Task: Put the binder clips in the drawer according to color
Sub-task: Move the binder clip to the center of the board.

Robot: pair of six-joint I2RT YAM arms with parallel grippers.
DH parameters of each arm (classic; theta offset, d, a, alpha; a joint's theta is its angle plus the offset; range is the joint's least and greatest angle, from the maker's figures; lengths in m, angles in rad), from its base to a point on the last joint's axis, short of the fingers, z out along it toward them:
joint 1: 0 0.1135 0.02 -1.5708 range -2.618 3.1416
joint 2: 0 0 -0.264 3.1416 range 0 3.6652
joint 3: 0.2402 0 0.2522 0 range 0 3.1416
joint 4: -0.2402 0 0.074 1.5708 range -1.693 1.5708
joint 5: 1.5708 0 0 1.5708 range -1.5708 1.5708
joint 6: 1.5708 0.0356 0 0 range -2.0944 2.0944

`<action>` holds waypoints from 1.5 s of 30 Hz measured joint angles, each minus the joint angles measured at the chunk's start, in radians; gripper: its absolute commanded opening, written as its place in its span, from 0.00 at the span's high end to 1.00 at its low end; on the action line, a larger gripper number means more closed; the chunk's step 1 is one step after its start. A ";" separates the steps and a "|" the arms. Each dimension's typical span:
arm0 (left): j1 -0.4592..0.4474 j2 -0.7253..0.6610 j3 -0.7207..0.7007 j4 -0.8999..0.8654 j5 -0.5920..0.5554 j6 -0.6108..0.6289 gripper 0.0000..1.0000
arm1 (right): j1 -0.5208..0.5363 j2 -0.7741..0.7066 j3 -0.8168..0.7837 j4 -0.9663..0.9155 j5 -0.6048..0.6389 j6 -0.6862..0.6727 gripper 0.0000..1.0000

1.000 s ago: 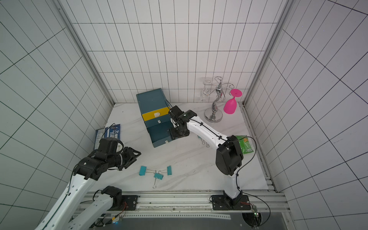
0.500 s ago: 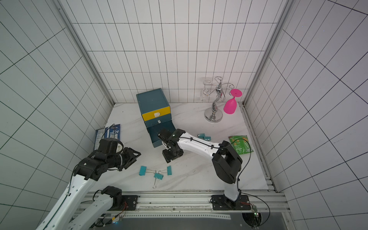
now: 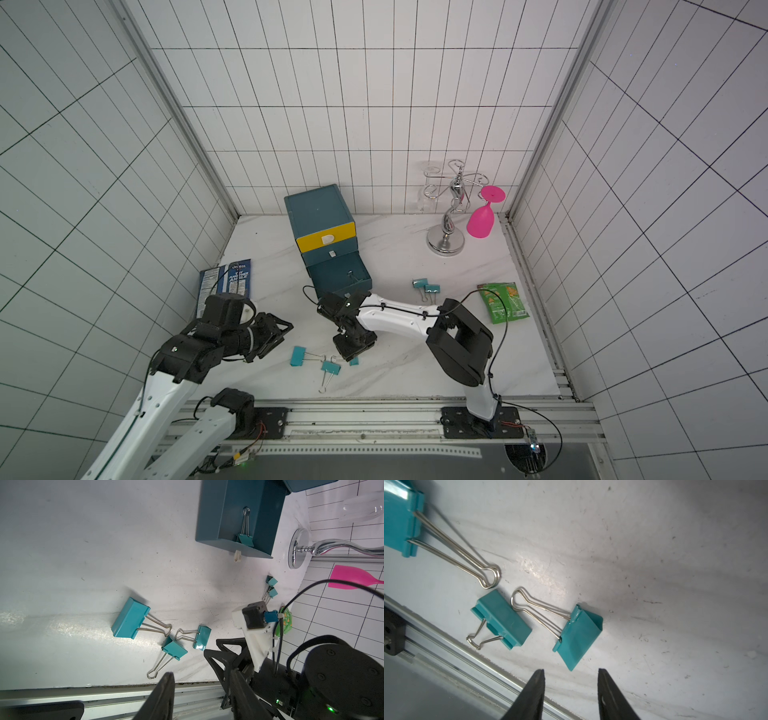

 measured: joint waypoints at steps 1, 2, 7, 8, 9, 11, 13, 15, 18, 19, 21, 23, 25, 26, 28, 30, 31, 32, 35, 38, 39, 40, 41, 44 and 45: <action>0.000 -0.002 -0.002 -0.002 0.002 0.000 0.53 | 0.000 0.008 0.000 0.000 0.003 0.004 0.59; 0.000 -0.005 -0.002 -0.007 0.003 -0.001 0.53 | 0.000 0.017 0.000 0.000 0.007 0.008 0.60; 0.000 -0.020 -0.002 -0.021 0.008 -0.002 0.53 | 0.000 0.048 0.000 0.000 0.023 0.031 0.64; 0.000 -0.024 -0.002 -0.024 0.008 -0.002 0.53 | 0.000 0.054 0.000 0.000 0.026 0.037 0.64; 0.000 -0.026 -0.002 -0.027 0.008 -0.002 0.53 | -0.001 0.059 0.000 0.000 0.029 0.041 0.65; 0.000 -0.031 -0.002 -0.035 0.008 -0.003 0.53 | -0.003 0.067 0.000 0.003 0.034 0.056 0.67; 0.000 -0.034 -0.002 -0.042 0.008 -0.004 0.53 | -0.008 0.068 0.000 0.004 0.036 0.068 0.69; 0.000 -0.035 -0.002 -0.045 0.008 -0.004 0.53 | -0.013 0.068 -0.002 0.006 0.035 0.080 0.73; 0.000 -0.035 -0.002 -0.052 0.008 -0.004 0.53 | -0.031 0.065 -0.017 0.017 0.028 0.101 0.76; 0.000 -0.035 -0.002 -0.053 0.008 -0.004 0.53 | -0.040 0.060 -0.026 0.023 0.024 0.109 0.78; 0.000 -0.033 -0.002 -0.055 0.008 -0.003 0.53 | -0.055 0.048 -0.046 0.036 0.014 0.122 0.79; 0.000 -0.026 -0.001 -0.056 0.008 0.001 0.53 | -0.076 0.030 -0.072 0.054 -0.001 0.139 0.81; 0.000 -0.016 0.001 -0.058 0.008 0.005 0.53 | -0.098 0.011 -0.100 0.076 -0.018 0.157 0.82; 0.000 -0.010 0.004 -0.058 0.008 0.007 0.53 | -0.110 0.002 -0.116 0.087 -0.028 0.167 0.83; 0.000 0.001 0.011 -0.057 0.008 0.010 0.53 | -0.135 -0.018 -0.146 0.111 -0.047 0.187 0.83; 0.000 0.008 0.014 -0.057 0.010 0.012 0.53 | -0.163 -0.037 -0.175 0.134 -0.065 0.209 0.85; 0.000 0.009 0.014 -0.057 0.011 0.013 0.53 | -0.175 -0.046 -0.187 0.142 -0.072 0.219 0.85; 0.000 0.010 0.014 -0.057 0.011 0.013 0.53 | -0.187 -0.054 -0.198 0.150 -0.078 0.231 0.85; 0.000 0.010 0.014 -0.057 0.014 0.015 0.53 | -0.219 -0.075 -0.227 0.168 -0.085 0.259 0.86; 0.000 0.010 0.014 -0.056 0.015 0.015 0.53 | -0.245 -0.099 -0.258 0.183 -0.085 0.292 0.86; 0.000 0.010 0.014 -0.056 0.015 0.015 0.53 | -0.255 -0.111 -0.272 0.193 -0.085 0.303 0.86; 0.000 0.010 0.014 -0.055 0.015 0.015 0.53 | -0.265 -0.124 -0.289 0.203 -0.085 0.317 0.84; 0.000 0.010 0.014 -0.054 0.015 0.015 0.53 | -0.277 -0.138 -0.307 0.214 -0.085 0.331 0.82; 0.000 0.014 0.014 -0.051 0.016 0.015 0.53 | -0.311 -0.174 -0.366 0.251 -0.092 0.378 0.70; 0.000 0.017 0.014 -0.049 0.016 0.015 0.53 | -0.318 -0.182 -0.380 0.261 -0.100 0.393 0.67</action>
